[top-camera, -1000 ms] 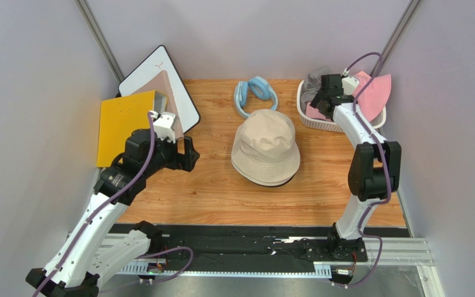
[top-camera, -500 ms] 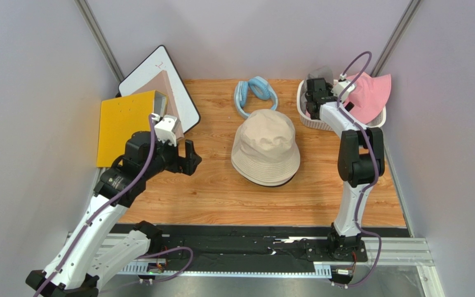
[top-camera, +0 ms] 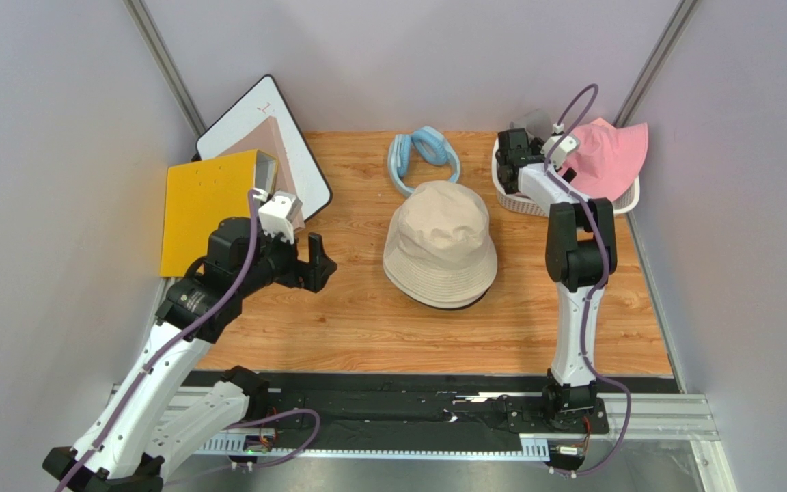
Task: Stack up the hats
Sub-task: Pick up the hat from the bin.
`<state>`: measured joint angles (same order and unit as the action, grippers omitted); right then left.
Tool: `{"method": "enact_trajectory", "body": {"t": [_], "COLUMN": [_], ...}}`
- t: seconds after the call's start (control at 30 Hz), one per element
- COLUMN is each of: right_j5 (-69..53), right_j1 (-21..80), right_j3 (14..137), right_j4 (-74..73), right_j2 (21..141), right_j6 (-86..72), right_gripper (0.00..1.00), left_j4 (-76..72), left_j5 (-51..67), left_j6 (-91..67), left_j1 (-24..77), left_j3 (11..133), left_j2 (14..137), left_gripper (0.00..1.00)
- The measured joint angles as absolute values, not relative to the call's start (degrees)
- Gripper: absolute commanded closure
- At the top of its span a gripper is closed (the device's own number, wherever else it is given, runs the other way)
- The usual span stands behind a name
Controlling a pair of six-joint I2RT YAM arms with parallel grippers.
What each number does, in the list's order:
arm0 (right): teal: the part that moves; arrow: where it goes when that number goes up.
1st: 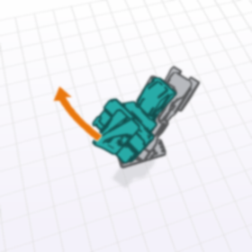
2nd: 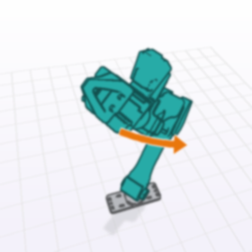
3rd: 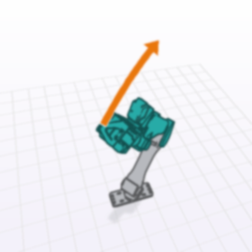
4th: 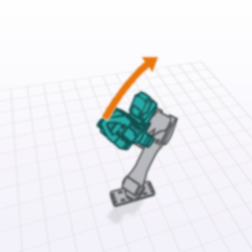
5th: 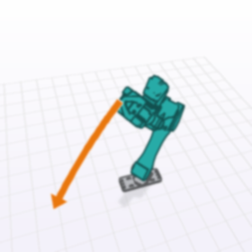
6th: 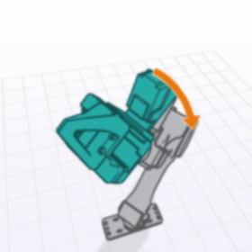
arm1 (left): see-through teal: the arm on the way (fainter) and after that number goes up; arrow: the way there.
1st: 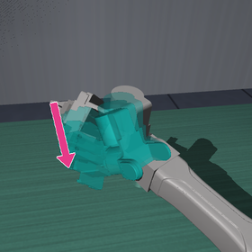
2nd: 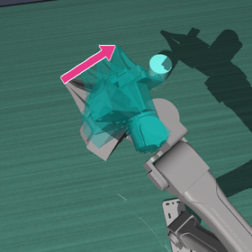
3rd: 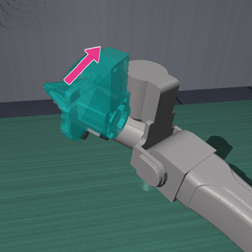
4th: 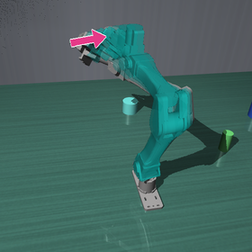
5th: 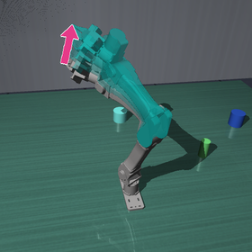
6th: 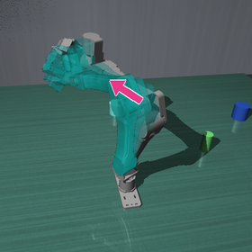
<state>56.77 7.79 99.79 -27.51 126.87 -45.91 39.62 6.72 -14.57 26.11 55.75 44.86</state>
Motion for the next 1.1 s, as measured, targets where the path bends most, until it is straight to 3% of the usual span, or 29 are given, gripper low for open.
{"method": "enact_trajectory", "body": {"t": [0.43, 0.73, 0.83, 0.97, 1.1], "right_j5": [61.52, 62.22, 61.65, 60.97, 60.77], "right_j1": [7.81, 7.53, 6.85, 5.63, 5.06], "right_j3": [109.54, 110.0, 110.24, 110.39, 110.72], "right_j4": [-35.81, -41.32, -42.09, -42.61, -42.76], "right_j2": [131.41, 133.14, 133.12, 133.12, 133.12], "right_j6": [-48.12, -49.76, -50.43, -50.09, -49.58], "right_gripper": [0.14, 0.2, 0.28, 0.33, 0.55], "left_j4": [39.62, 39.53, 39.51, 39.53, 39.53], "left_j5": [7.31, 7.88, 7.99, 8.19, 8.27], "left_j6": [-14.57, -14.57, -14.55, -14.55, -14.52], "left_j1": [26.11, 26.11, 26.11, 26.11, 26.11], "left_j3": [55.72, 55.35, 55.11, 55.07, 55.07], "left_j2": [44.84, 44.25, 43.88, 43.53, 43.29], "left_gripper": [0.0, 0.01, 0.01, 0.0, 0.01]}}
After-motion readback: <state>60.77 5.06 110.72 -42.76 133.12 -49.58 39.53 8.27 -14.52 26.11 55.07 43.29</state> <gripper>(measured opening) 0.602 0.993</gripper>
